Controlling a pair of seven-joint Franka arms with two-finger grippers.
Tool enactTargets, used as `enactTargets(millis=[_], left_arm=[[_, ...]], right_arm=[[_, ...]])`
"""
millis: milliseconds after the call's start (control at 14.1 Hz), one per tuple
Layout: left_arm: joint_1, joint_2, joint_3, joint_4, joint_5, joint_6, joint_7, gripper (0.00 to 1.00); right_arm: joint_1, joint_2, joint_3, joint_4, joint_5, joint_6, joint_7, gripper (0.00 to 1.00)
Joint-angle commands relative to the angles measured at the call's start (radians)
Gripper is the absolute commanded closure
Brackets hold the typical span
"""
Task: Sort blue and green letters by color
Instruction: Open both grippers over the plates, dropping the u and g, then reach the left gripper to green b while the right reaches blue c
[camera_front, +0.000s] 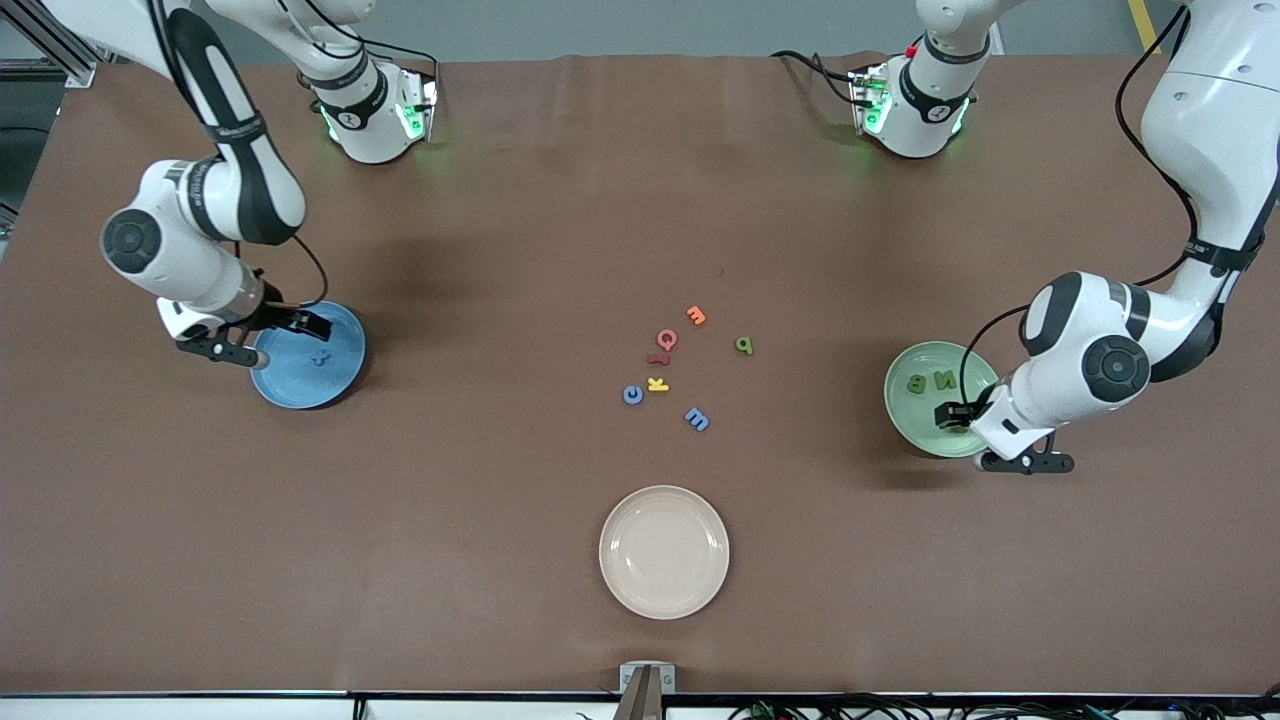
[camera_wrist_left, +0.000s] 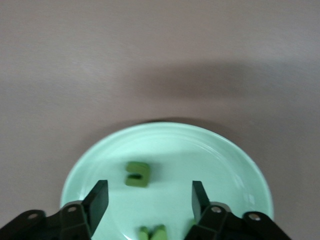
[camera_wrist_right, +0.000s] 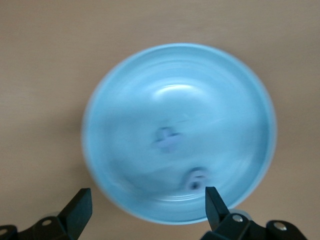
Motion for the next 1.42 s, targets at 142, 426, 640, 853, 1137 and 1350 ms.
enactTargets(millis=[142, 426, 640, 853, 1137, 1350], left_arm=[[0.003, -0.034, -0.128, -0.009, 0.013, -0.102, -0.192, 0.01], [-0.044, -0.023, -0.194, -0.023, 0.013, -0.105, -0.467, 0.01], [-0.147, -0.008, -0.194, -0.022, 0.016, -0.099, -0.646, 0.01], [-0.224, 0.016, -0.189, -0.019, 0.018, -0.07, -0.786, 0.01], [-0.322, 0.053, -0.151, -0.014, 0.019, 0.008, -0.881, 0.01], [-0.417, 0.066, -0.081, -0.015, 0.022, 0.035, -0.933, 0.08]], right_arm=[[0.249, 0.032, 0.002, 0.091, 0.003, -0.005, 0.397, 0.0], [0.462, 0.178, 0.001, 0.273, 0.035, -0.005, 0.741, 0.0], [0.592, 0.356, -0.001, 0.511, 0.038, -0.048, 1.095, 0.0], [0.666, 0.532, -0.001, 0.766, 0.035, -0.128, 1.346, 0.0], [0.712, 0.666, -0.002, 0.952, 0.022, -0.183, 1.499, 0.0], [0.729, 0.752, -0.009, 1.067, 0.017, -0.206, 1.602, 0.0]])
